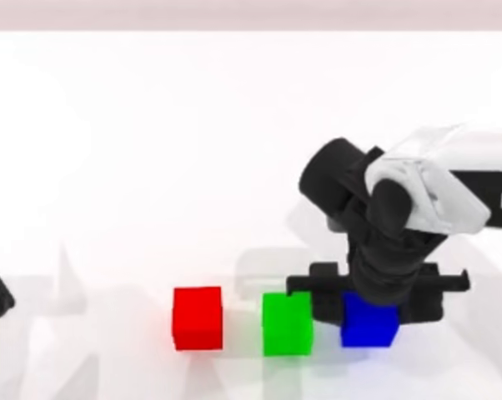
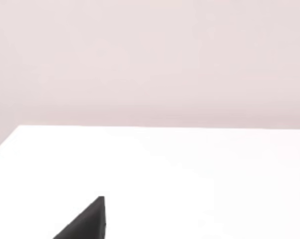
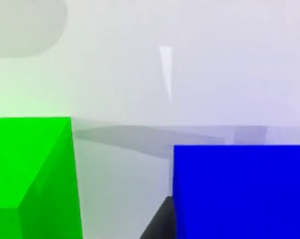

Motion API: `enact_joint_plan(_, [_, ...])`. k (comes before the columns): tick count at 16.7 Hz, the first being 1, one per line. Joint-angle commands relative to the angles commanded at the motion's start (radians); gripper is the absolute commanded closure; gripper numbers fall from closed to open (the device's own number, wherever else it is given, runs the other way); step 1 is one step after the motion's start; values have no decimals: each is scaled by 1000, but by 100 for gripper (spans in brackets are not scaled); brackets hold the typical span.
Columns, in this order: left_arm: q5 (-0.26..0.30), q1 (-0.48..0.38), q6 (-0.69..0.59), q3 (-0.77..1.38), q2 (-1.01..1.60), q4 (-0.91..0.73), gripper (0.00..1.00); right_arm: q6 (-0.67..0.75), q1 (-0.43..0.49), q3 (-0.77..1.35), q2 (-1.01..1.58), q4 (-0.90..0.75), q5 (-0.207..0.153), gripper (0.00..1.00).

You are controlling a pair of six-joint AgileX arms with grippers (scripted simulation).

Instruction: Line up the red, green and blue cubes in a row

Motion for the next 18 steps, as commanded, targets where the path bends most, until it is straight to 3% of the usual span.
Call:
enact_joint_plan(8, [0,0,0,0,0,0,0,0,0,0,0,0,0,2])
enact_joint_plan(18, [0,0,0,0,0,0,0,0,-1,3,-2,-4,0,0])
